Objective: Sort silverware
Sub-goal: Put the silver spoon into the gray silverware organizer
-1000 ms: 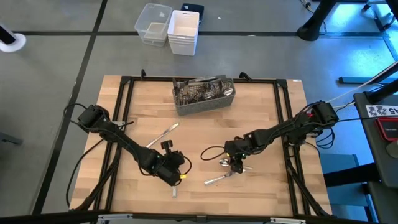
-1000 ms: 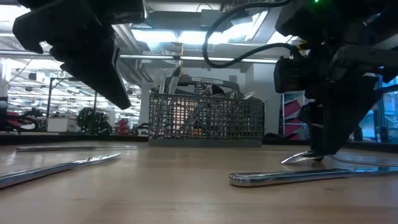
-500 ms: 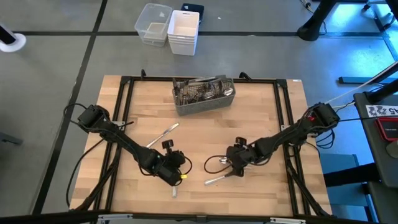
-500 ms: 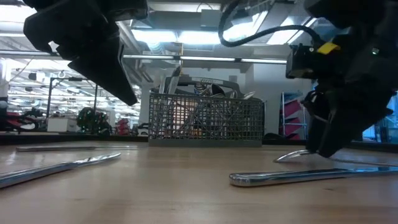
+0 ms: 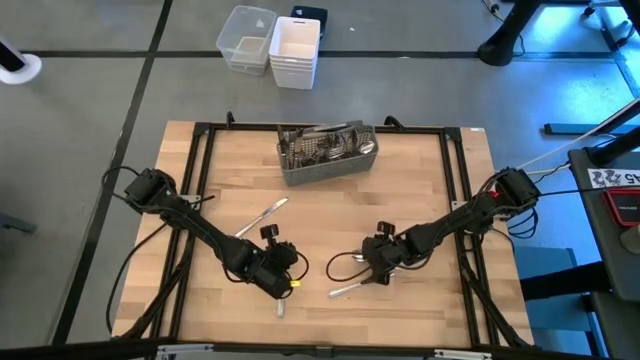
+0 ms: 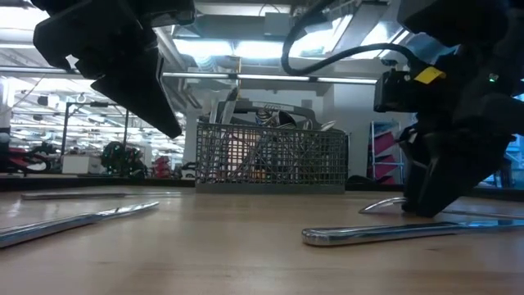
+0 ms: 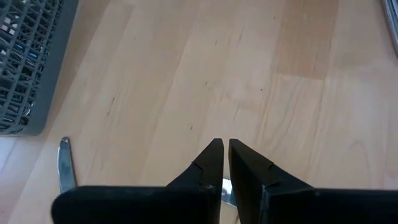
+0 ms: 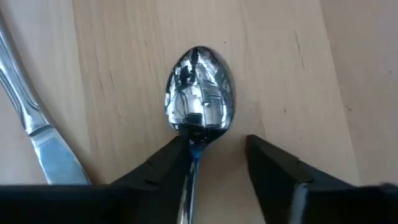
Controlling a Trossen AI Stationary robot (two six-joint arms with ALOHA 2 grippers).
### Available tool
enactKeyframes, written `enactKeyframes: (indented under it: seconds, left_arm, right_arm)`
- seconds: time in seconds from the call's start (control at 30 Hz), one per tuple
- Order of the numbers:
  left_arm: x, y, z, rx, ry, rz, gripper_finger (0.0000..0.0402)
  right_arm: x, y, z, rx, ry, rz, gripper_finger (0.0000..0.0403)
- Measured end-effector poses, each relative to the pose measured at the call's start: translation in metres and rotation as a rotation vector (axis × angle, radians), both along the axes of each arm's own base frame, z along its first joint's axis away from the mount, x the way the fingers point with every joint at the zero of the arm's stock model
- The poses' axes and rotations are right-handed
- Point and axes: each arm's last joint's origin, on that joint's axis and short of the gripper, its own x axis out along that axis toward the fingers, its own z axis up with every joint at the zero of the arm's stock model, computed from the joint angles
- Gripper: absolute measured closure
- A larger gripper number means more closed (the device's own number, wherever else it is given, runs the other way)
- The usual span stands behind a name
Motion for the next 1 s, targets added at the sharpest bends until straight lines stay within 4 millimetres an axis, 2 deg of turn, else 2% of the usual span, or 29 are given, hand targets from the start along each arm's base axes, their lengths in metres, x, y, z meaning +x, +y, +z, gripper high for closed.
enactKeyframes:
  seconds: [0.1,0.3,0.47,0.7,0.83,1.0]
  left_arm:
    - [0.0,0.0,0.0,-0.023,-0.017,0.033,0.0382]
    - [0.0,0.001,0.001,-0.09,-0.158,0.231,0.0382]
    - [-0.002,-0.002,0.002,-0.09,-0.187,0.246,0.0382]
    - [-0.004,-0.004,0.003,-0.103,-0.23,0.287,0.0382]
    - [-0.005,-0.005,0.003,-0.116,-0.298,0.355,0.0382]
    - [-0.006,-0.006,0.004,-0.103,-0.338,0.375,0.0382]
  right_arm:
    - [0.004,0.002,0.004,-0.002,-0.008,0.01,0.0288]
    - [0.018,0.006,0.017,-0.049,-0.058,0.094,0.0388]
    - [0.033,0.0,0.03,-0.081,-0.118,0.078,0.0376]
    - [0.053,-0.023,0.05,-0.18,-0.174,0.061,0.0394]
    - [0.06,-0.045,0.076,-0.274,-0.246,0.027,0.0393]
    - [0.057,-0.081,0.121,-0.422,-0.349,-0.057,0.0395]
